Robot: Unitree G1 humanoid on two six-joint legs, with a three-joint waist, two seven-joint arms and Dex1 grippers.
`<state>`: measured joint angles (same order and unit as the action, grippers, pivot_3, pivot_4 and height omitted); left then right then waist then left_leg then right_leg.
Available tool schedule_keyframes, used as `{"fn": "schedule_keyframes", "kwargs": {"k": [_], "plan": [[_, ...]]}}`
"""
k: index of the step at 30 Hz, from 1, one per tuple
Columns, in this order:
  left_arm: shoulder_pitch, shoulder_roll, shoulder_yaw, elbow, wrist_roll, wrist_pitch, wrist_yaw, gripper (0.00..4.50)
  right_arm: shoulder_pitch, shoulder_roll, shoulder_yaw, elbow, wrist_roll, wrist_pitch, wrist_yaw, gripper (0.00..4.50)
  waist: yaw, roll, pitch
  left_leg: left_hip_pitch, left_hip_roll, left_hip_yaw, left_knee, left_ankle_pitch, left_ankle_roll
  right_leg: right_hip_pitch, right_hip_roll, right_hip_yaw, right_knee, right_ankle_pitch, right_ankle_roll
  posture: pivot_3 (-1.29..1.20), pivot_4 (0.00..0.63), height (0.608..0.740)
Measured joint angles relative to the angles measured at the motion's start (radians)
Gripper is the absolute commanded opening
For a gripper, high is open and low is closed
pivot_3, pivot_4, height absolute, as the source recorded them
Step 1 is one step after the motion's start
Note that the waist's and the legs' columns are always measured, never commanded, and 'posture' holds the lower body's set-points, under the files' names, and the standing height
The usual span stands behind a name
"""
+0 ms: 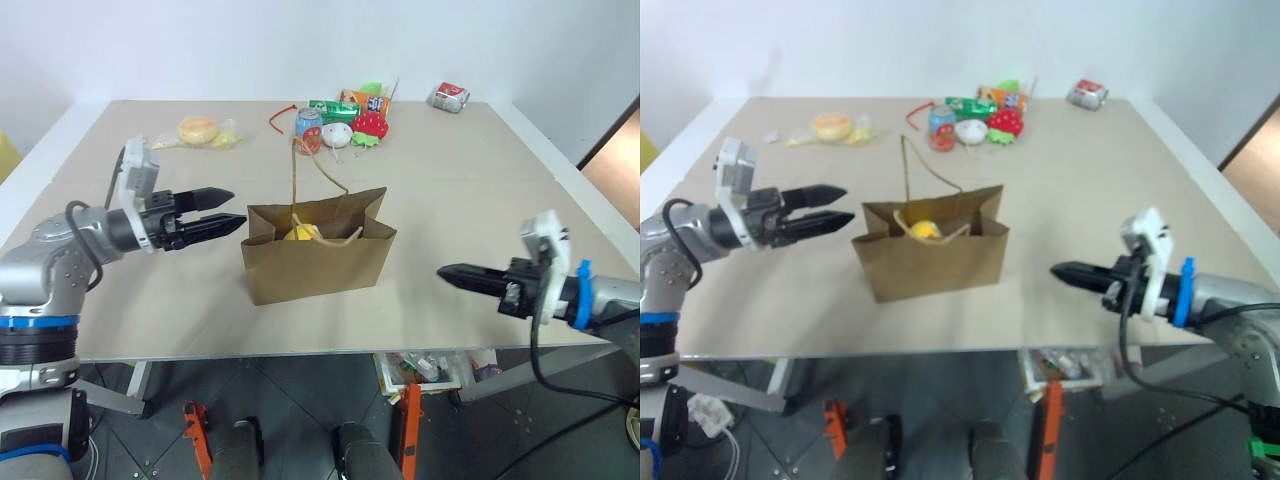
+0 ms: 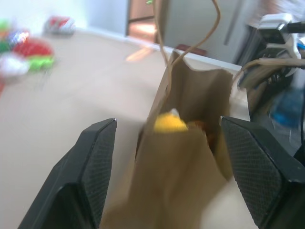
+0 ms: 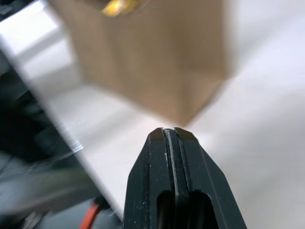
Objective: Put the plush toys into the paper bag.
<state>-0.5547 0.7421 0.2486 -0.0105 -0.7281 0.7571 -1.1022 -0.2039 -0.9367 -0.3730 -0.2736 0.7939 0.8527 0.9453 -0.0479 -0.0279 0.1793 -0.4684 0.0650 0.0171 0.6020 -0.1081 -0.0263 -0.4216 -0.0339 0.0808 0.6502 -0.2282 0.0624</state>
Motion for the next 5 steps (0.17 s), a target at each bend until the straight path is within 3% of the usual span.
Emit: {"fn": "schedule_keyframes", "kwargs": {"k": [2, 5], "plan": [[0.180, 0.036, 0.130, -0.100, -0.074, 0.138, 0.072, 3.55, 0.000, -0.014, -0.088, 0.024, 0.021, -0.009, 0.013, 0.00, -0.001, 0.000, 0.000, 0.002, 0.000, 0.000, -0.001, 0.000, 0.000, 0.001, 0.000, -0.001, 0.000, -0.001, -0.001, 0.00, 0.150, 0.740], [0.331, 0.064, 0.213, -0.168, -0.082, 0.168, 0.096, 3.55, 0.001, -0.029, -0.139, 0.012, 0.060, 0.003, 0.034, 0.00, 0.002, -0.001, 0.000, 0.003, 0.000, 0.001, -0.001, -0.001, -0.002, 0.001, -0.002, -0.001, 0.000, 0.000, -0.004, 0.00, 0.150, 0.740]]}}
